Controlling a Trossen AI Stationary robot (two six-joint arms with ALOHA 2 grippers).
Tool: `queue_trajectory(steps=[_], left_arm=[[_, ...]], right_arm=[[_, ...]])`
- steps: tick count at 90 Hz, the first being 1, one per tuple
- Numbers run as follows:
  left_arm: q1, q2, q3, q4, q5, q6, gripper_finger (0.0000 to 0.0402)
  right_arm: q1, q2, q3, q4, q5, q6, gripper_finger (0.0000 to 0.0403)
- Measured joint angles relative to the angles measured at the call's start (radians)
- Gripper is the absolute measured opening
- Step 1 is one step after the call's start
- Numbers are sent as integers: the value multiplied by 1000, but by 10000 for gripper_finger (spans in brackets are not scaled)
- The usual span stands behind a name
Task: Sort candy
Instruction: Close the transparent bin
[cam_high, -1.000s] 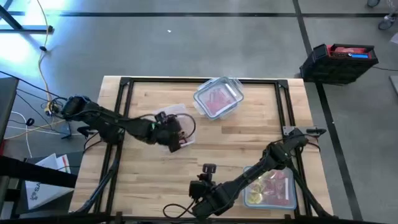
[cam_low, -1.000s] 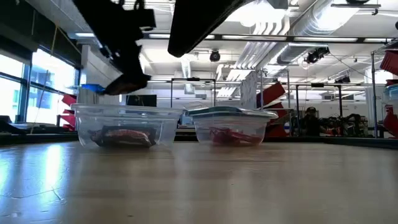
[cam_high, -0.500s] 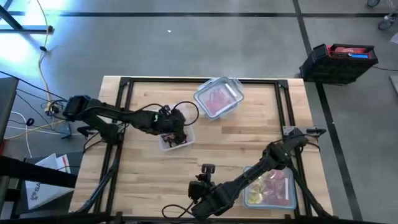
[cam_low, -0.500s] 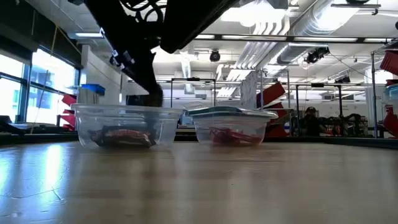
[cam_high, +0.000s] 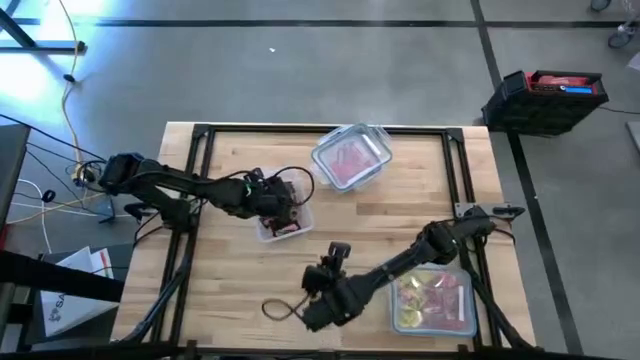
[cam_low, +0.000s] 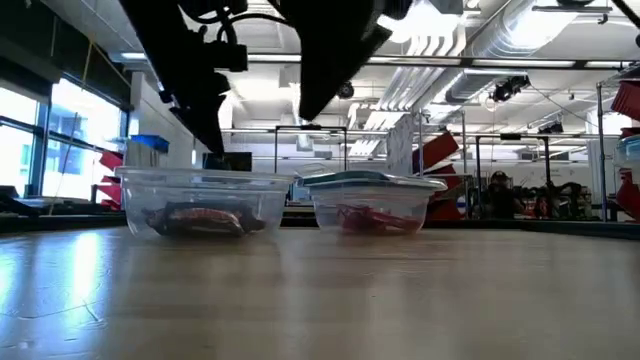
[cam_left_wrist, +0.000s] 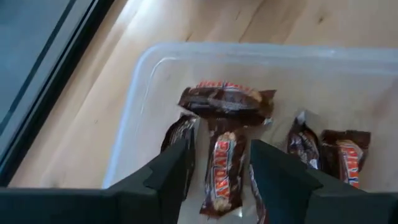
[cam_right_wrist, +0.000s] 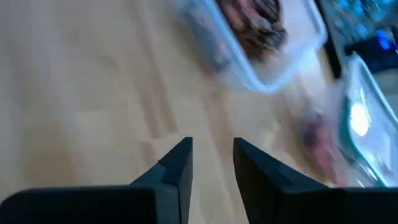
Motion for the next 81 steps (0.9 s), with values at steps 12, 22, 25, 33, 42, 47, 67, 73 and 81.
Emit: queue_trajectory(steps=[12, 22, 25, 33, 42, 47, 67, 73, 81], left_arm=[[-27, -19, 0, -58, -29, -49, 158], [-75, -40, 0, -139, -81, -127, 158], [-90, -45, 0, -166, -98, -157, 158], [-137, -67, 0, -237, -133, -240, 158], [-187, -87, 0, -301, -158, -318, 159], [-211, -94, 0, -334, -165, -350, 159], [-266, -103, 0, -411, -222, -455, 159], [-272, -103, 0, -417, -242, -478, 159], [-271, -103, 0, -420, -246, -496, 159]], right_arm=[[-56, 0, 0, -74, 3, 21, 84], [-103, 0, 0, -96, 21, -57, 84], [-117, 0, 0, -97, 24, -104, 84], [-161, 0, 0, -97, 24, -202, 84], [-201, -10, 0, -98, 26, -284, 84], [-216, -32, 0, -98, 32, -313, 84], [-224, -184, 0, -99, 130, -392, 84], [-227, -222, 0, -99, 132, -400, 84], [-236, -265, 0, -98, 136, -417, 84]])
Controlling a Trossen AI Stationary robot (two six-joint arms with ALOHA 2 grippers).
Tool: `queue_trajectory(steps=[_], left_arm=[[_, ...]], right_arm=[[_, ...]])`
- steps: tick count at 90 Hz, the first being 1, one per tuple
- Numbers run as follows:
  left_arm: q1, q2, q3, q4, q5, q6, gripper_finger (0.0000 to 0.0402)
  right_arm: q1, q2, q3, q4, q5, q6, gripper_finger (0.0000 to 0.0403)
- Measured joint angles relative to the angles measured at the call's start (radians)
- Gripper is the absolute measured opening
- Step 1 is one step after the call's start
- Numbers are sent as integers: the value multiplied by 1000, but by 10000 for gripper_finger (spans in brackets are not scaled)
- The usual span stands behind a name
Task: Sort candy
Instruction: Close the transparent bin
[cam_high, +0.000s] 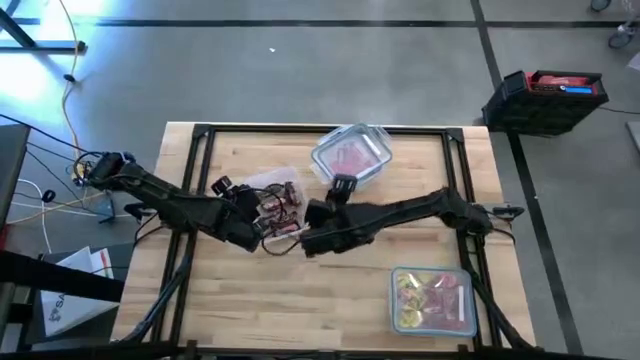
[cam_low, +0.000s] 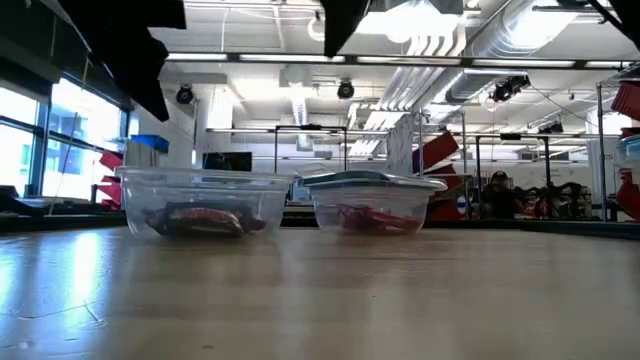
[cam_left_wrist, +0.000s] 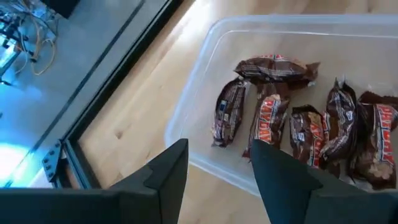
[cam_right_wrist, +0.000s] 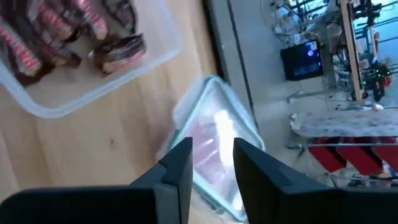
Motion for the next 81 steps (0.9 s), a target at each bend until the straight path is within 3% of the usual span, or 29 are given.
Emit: queue_trajectory(steps=[13, 28, 43, 52, 68, 81], left_arm=[[0, 0, 0, -2, -30, -6, 159], [0, 0, 0, -7, -84, -5, 159], [1, 0, 0, -9, -175, -40, 159], [1, 0, -1, -8, -193, -73, 159], [6, 0, -63, -3, -202, -76, 159], [32, 0, -121, -24, -195, -81, 159]], right_arm=[[-15, -63, -107, 0, 23, -25, 84], [-42, -170, -378, 31, 159, 141, 84], [-66, -221, -647, 242, 236, 201, 84], [-90, -223, -750, 417, 195, 125, 84], [-124, -213, -809, 756, 29, -91, 84], [-124, -220, -793, 858, 132, -112, 84]])
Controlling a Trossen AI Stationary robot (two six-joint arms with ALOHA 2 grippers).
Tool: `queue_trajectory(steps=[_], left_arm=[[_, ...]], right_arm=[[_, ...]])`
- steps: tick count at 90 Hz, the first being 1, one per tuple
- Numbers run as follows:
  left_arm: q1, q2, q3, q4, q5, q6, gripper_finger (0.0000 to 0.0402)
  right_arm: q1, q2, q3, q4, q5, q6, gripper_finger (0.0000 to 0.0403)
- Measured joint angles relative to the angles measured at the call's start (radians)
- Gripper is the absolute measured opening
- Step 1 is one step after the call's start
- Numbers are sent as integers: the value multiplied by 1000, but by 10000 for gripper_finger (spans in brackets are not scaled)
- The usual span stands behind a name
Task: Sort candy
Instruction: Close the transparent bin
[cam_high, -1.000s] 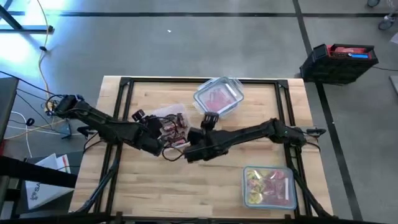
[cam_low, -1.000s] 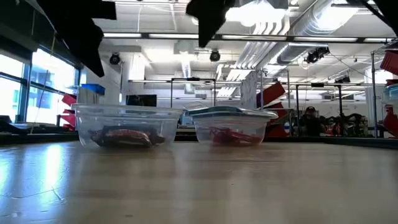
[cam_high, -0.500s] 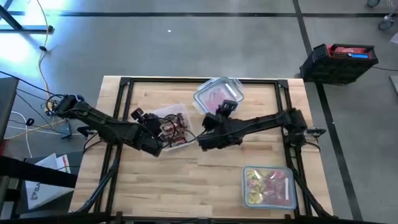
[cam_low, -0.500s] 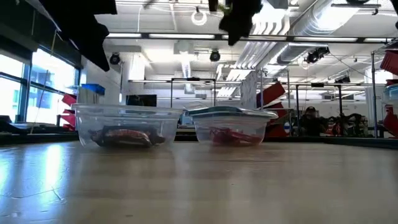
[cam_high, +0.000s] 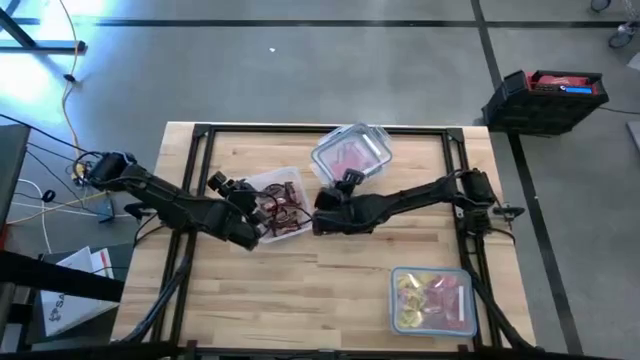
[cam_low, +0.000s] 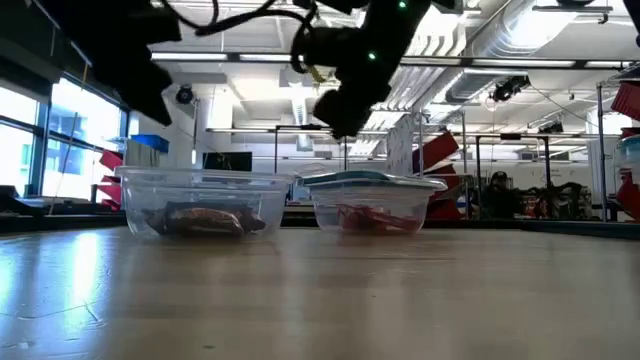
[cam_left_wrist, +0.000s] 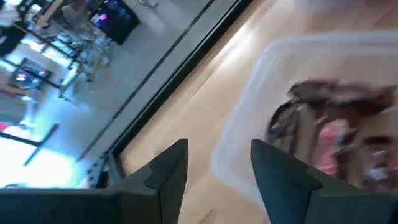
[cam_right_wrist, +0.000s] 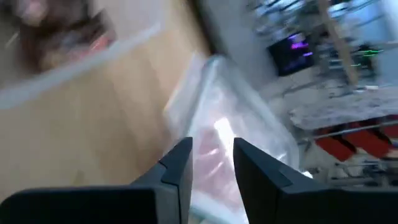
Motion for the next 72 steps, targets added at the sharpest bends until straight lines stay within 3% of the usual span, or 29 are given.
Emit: queue_trajectory(steps=[10, 24, 37, 55, 72], left_arm=[[21, -5, -33, -5, 35, -2, 159], [31, -26, -57, -20, 58, -32, 159], [5, -89, -84, -68, 99, -112, 159], [-61, -191, -111, -75, 102, -170, 159], [-101, -222, -135, -72, 100, -203, 159]], right_arm=[[8, -26, -51, 151, 9, -57, 78], [15, -80, -227, 531, -161, -203, 58], [-5, -142, -383, 868, -184, -390, 40], [-39, -144, -418, 846, -229, -444, 46], [-47, -138, -419, 816, -319, -448, 104]])
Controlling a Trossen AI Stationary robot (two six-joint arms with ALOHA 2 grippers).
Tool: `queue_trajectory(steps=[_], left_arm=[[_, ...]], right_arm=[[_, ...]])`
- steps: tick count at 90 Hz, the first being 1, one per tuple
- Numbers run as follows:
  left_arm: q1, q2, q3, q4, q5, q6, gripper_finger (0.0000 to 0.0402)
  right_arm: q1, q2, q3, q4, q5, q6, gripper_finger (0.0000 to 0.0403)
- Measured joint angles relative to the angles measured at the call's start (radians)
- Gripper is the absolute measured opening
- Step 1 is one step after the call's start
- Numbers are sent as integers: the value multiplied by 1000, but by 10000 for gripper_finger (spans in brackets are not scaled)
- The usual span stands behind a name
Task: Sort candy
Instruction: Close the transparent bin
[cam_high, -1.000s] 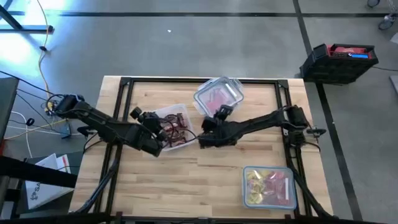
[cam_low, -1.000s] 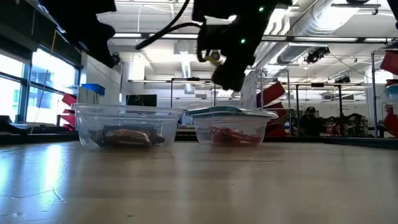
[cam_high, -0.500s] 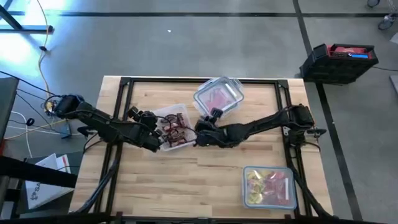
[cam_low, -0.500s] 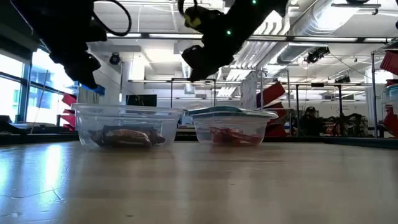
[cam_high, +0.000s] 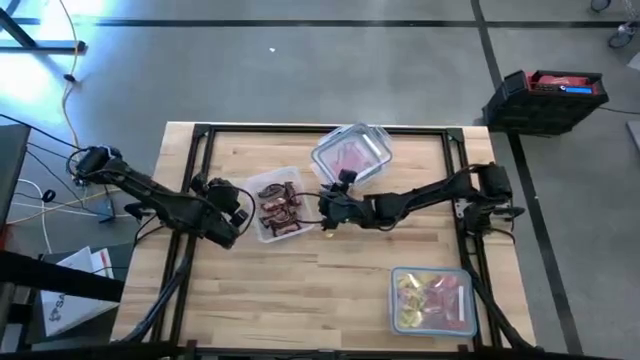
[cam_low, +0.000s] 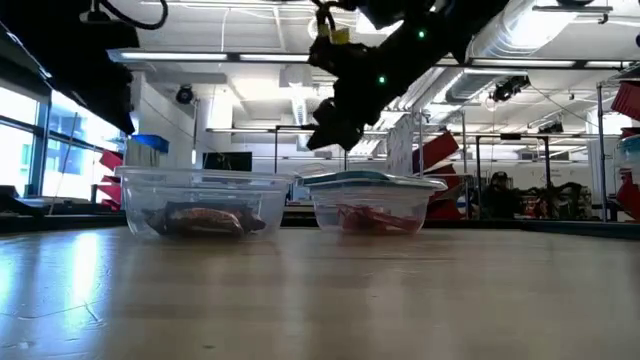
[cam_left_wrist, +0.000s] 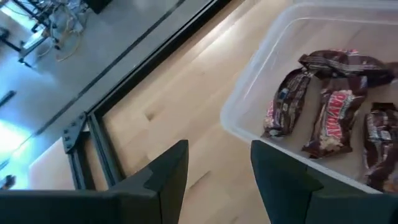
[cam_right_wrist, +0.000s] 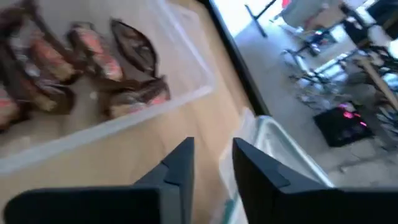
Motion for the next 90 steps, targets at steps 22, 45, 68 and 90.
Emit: queue_trajectory(steps=[22, 45, 68, 90], left_arm=[[-4, 0, -32, 5, 31, -9, 159], [-5, -1, -67, 97, 193, 9, 159], [14, 0, -134, 144, 270, 36, 159], [27, -1, -162, 235, 236, 121, 158]], right_arm=[[-38, 34, 1, -8, 1, 0, 213], [-120, 103, 1, 58, 25, 0, 241], [-169, 121, 1, 70, -42, 70, 207], [-174, 121, 1, 89, -42, 113, 122]])
